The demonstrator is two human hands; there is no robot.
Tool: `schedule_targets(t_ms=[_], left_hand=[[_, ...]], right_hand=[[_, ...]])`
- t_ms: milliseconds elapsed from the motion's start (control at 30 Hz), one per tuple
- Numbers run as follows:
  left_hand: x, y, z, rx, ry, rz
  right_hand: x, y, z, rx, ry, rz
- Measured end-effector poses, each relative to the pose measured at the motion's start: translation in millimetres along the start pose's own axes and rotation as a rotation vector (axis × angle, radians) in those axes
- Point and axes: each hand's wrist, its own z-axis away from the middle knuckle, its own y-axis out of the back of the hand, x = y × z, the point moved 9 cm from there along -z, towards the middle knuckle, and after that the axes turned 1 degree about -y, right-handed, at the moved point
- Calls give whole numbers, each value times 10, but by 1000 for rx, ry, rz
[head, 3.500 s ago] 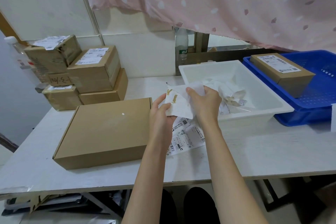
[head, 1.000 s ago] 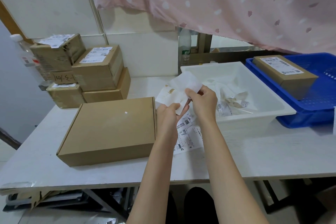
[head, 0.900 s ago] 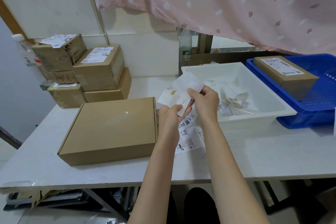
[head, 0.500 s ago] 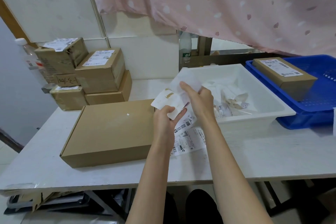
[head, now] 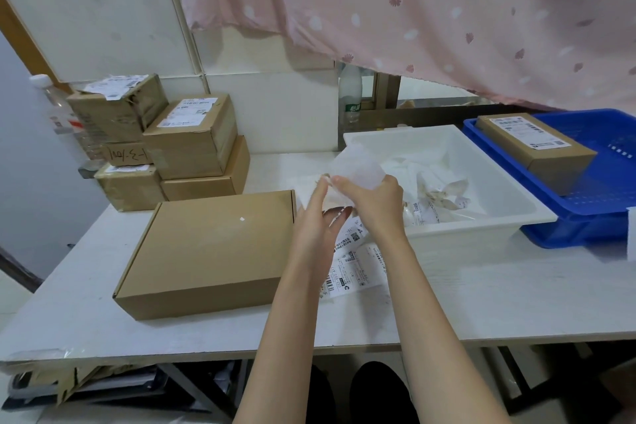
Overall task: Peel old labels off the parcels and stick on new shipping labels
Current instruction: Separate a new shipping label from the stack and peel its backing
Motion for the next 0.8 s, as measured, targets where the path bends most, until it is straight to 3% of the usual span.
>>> schedule_targets(t_ms=[100,267,800], left_hand=[[-71,101,-16,78,-6,20],[-56,0,51,67,-38,86],[-106,-162,127,68,-21,122]], right_hand=[[-16,47,27,48,-16,29],[20,97,21,123,-41,99],[148,277,-50,316,-42,-57]])
